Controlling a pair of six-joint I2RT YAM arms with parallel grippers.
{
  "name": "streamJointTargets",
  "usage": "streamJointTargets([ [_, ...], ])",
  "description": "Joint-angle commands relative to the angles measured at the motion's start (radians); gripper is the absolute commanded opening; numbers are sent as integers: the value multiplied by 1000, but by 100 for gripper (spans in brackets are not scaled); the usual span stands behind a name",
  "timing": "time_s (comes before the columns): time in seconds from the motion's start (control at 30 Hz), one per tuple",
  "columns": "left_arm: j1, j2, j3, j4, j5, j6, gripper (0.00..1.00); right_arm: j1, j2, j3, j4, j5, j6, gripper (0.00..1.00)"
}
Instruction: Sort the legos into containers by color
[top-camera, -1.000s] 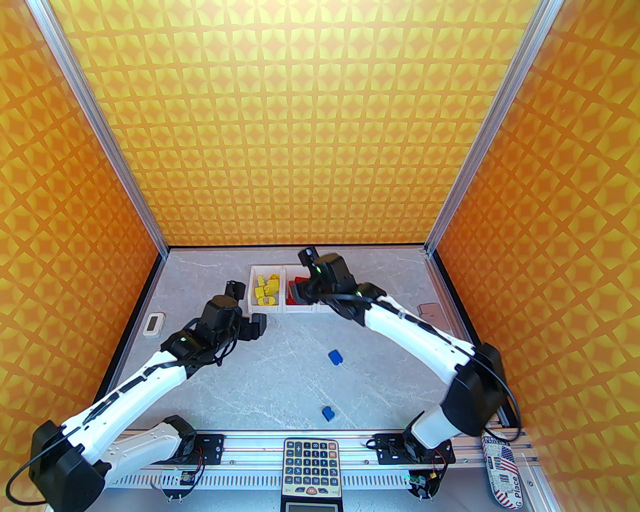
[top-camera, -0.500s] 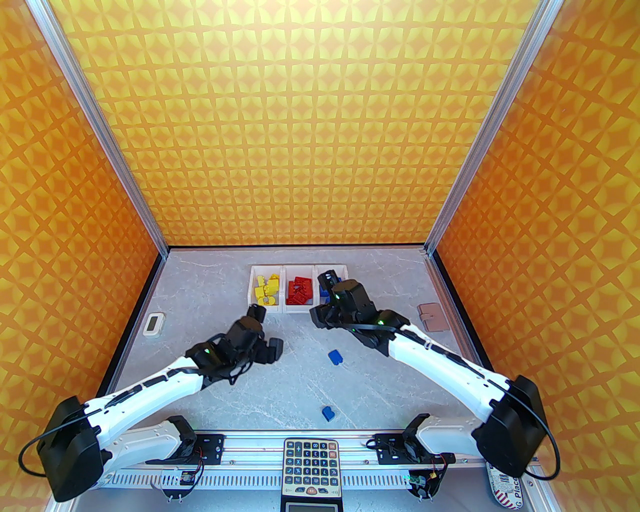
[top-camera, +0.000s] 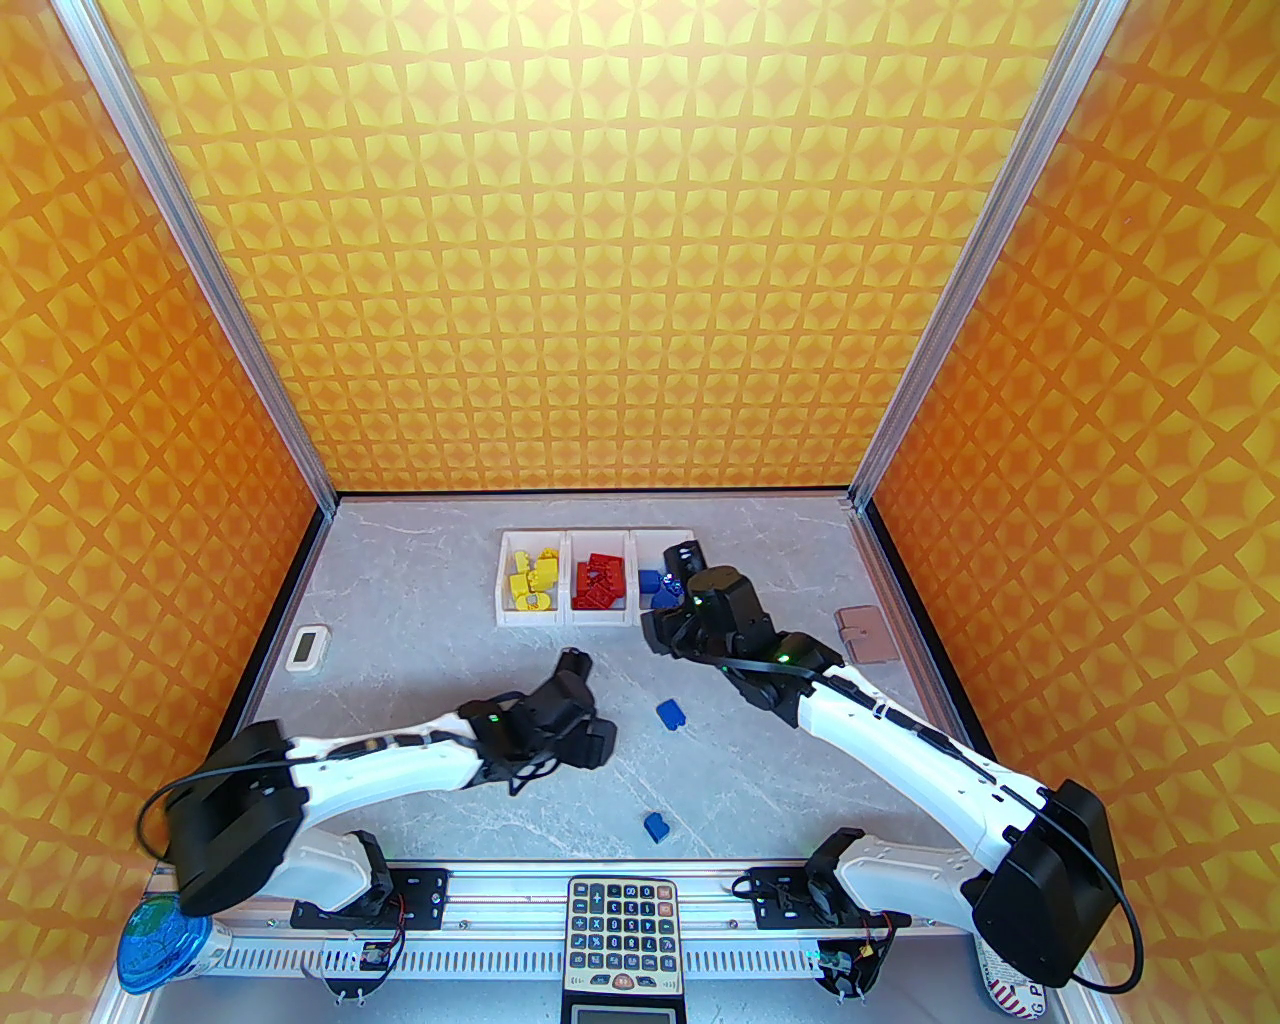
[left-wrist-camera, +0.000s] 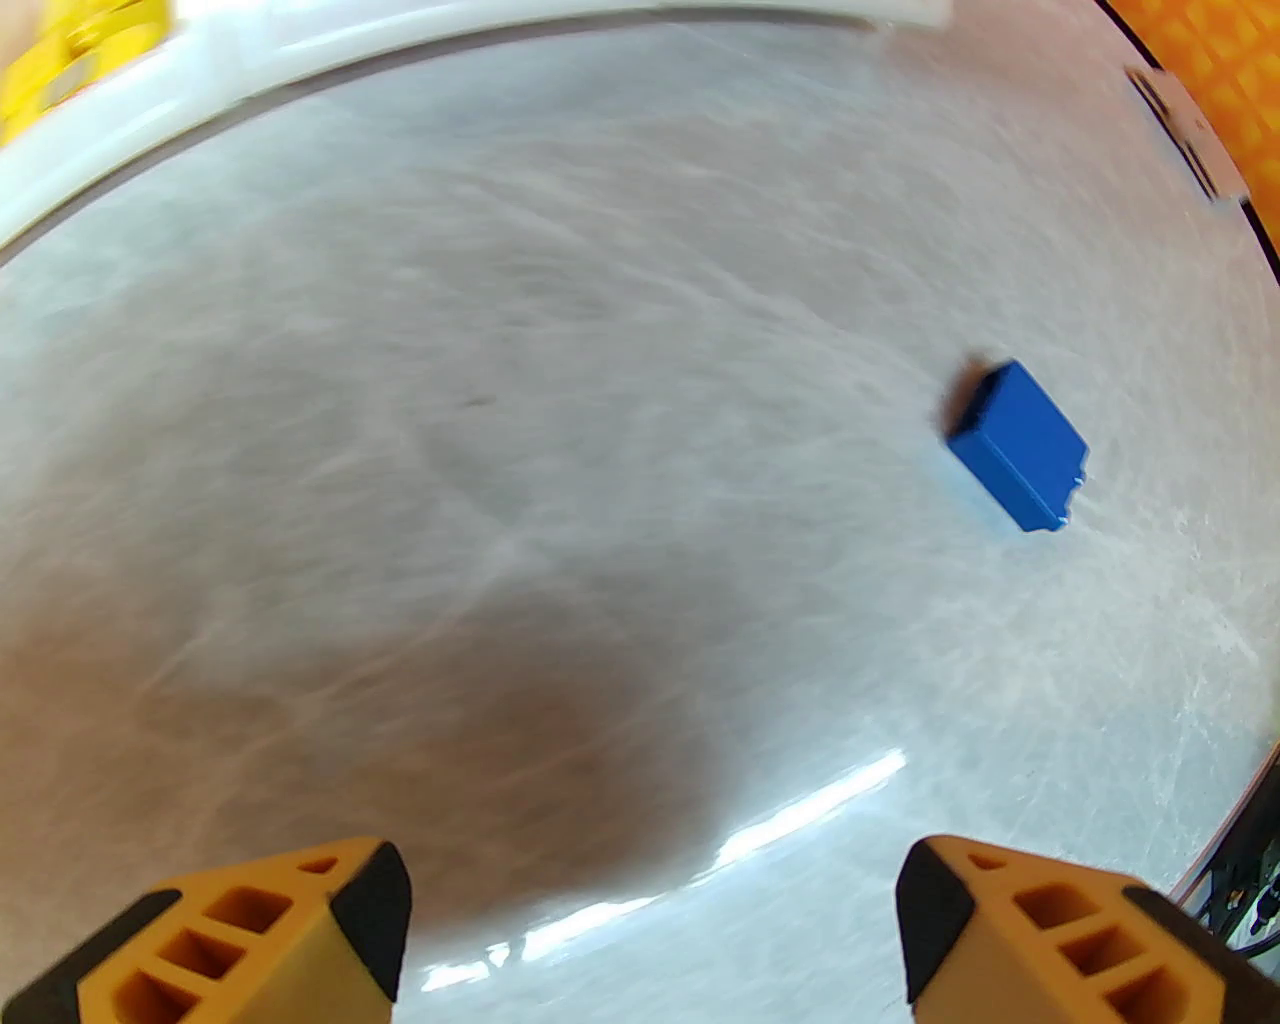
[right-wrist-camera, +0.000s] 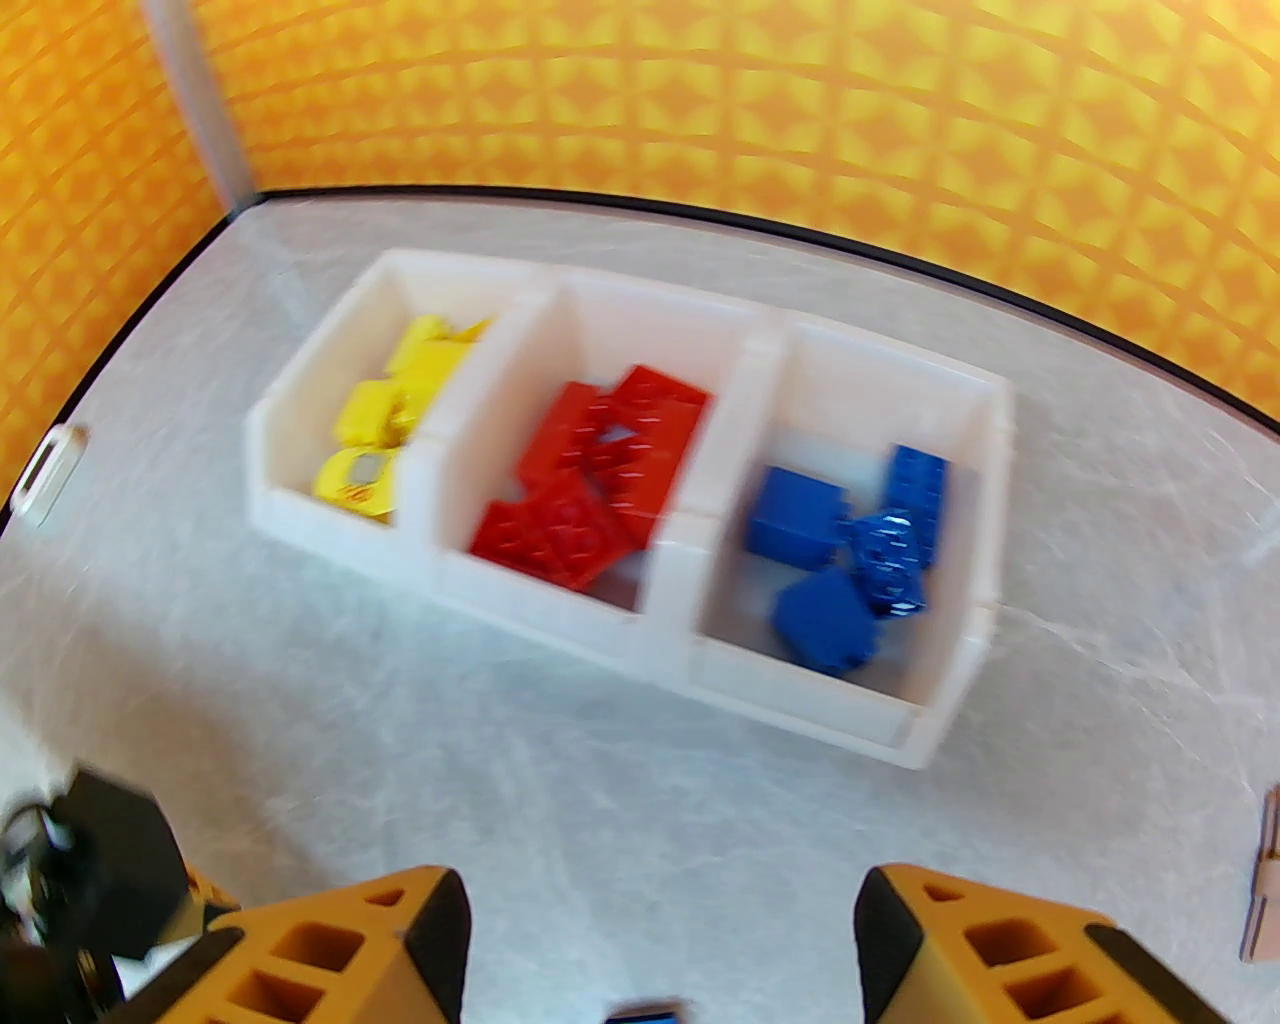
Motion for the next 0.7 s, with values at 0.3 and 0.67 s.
streamJointTargets([
  [0.3,-42,233,257,28,27,24,86,-91,-16,-28,-22,-12,60,68],
  [0.67,-41,422,466,-93,79,311,81,-146,-64,-40,-35,-26,68,69],
])
